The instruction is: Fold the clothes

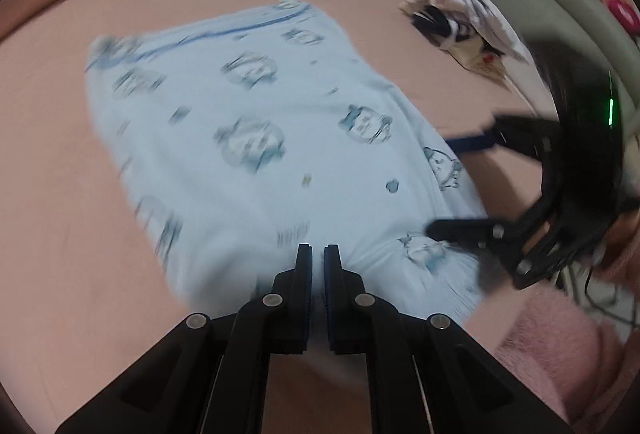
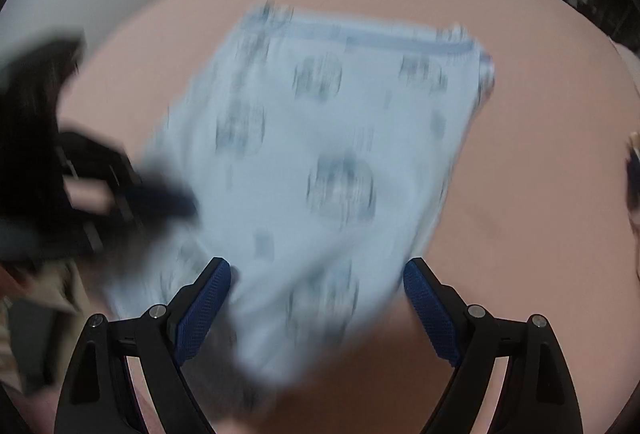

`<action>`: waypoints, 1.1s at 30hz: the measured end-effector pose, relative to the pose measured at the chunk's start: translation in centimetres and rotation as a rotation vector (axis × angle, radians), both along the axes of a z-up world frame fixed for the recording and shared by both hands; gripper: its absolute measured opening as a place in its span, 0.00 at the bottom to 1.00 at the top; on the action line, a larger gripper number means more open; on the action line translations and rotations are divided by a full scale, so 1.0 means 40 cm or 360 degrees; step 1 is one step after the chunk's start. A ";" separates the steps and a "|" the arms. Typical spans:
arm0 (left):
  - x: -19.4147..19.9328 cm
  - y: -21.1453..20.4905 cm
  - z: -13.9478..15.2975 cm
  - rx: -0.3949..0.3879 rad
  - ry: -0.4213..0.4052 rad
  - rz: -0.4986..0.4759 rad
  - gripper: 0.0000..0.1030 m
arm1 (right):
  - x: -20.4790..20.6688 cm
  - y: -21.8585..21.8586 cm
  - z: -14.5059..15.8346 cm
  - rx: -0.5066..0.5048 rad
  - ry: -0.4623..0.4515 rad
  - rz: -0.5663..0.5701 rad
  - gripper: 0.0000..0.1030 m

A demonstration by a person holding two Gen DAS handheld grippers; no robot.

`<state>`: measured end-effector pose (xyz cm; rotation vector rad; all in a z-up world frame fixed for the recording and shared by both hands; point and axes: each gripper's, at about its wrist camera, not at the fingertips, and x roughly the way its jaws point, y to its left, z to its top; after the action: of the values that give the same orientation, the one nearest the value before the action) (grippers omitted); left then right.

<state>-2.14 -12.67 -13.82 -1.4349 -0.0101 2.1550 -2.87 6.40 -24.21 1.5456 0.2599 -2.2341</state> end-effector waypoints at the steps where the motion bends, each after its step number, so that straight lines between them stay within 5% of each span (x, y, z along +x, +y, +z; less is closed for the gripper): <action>1: 0.017 -0.013 0.006 -0.0003 -0.0008 0.0037 0.05 | 0.025 0.003 -0.009 0.0006 0.0012 -0.0025 0.86; 6: 0.056 0.074 -0.009 -0.0143 -0.0018 0.0114 0.05 | 0.103 0.028 0.001 -0.0036 -0.0051 -0.0177 0.86; 12: 0.062 0.076 0.062 0.0098 0.0052 0.0256 0.05 | 0.105 -0.056 0.061 0.0042 0.0106 -0.0238 0.86; 15: 0.052 0.088 0.027 0.0028 0.0020 0.0287 0.05 | 0.066 -0.098 0.030 0.0124 0.0110 -0.0244 0.86; 18: 0.076 0.083 -0.004 -0.0055 0.0035 0.0270 0.05 | 0.138 0.036 0.070 0.0189 0.0014 -0.0251 0.86; 29: 0.129 0.043 0.030 -0.0063 0.0096 0.0266 0.08 | 0.202 0.044 0.077 0.0106 -0.0009 -0.0311 0.86; 32: 0.113 0.064 0.060 -0.0059 0.0183 0.0283 0.31 | 0.204 0.053 0.129 0.0016 0.0086 -0.0384 0.85; 33: 0.102 0.068 0.063 -0.0028 0.0190 0.0297 0.51 | 0.200 0.063 0.158 -0.0035 0.0170 -0.0450 0.85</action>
<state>1.95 -9.95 -11.32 -1.3596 -0.0841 2.3946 5.15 8.92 -17.90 1.5342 0.0482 -2.5306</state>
